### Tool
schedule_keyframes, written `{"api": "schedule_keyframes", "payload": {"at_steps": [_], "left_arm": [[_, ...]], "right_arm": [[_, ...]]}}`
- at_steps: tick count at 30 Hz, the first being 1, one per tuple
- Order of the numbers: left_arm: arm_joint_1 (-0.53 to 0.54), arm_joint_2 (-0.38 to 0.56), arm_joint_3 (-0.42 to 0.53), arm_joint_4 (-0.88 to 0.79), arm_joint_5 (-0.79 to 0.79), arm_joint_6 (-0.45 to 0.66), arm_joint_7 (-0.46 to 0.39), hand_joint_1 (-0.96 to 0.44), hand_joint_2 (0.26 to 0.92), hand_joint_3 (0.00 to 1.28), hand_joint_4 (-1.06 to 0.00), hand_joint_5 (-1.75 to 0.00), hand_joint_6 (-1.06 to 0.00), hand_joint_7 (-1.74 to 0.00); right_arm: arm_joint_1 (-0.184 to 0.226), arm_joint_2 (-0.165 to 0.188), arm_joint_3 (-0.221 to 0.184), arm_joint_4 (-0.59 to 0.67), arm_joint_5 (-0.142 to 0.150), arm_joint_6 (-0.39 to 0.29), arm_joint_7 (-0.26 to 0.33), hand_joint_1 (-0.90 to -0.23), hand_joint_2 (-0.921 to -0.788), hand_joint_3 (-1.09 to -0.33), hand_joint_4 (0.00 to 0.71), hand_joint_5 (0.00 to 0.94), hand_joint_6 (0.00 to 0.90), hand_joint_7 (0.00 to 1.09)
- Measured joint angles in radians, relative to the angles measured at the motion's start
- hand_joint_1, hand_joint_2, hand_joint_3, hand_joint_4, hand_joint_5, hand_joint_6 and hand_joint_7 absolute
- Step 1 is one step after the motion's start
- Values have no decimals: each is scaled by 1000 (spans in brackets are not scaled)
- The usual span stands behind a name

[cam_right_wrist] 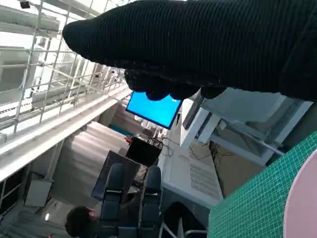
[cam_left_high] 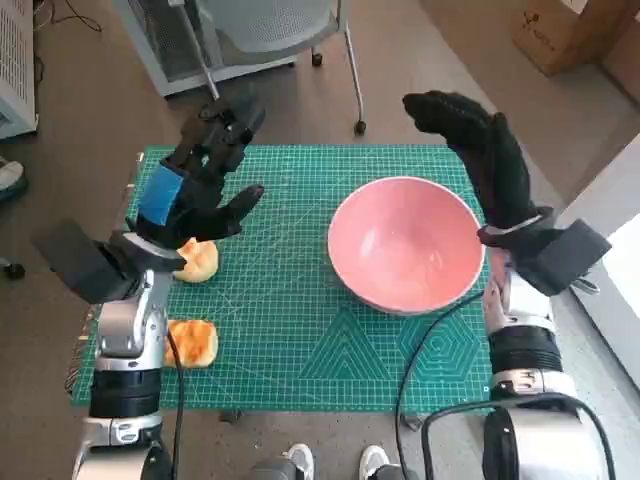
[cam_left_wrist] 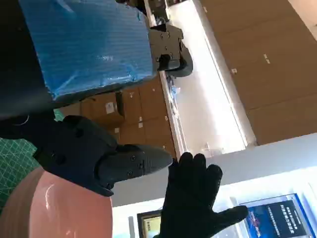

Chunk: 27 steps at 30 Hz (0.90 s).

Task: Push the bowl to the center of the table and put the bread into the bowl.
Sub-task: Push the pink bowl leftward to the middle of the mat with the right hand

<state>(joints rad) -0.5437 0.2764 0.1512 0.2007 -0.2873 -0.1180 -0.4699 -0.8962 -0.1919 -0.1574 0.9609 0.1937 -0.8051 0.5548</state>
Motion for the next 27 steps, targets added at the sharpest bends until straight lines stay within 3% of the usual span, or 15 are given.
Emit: {"api": "schedule_keyframes", "payload": {"at_steps": [27], "left_arm": [[2,0,0,0,0,0,-8,-487,749,535,-41,-153,1,-574]], "right_arm": [[9,-1,0,-9,0,1,-1,-633,-921,-668,161,0,323,0]]}}
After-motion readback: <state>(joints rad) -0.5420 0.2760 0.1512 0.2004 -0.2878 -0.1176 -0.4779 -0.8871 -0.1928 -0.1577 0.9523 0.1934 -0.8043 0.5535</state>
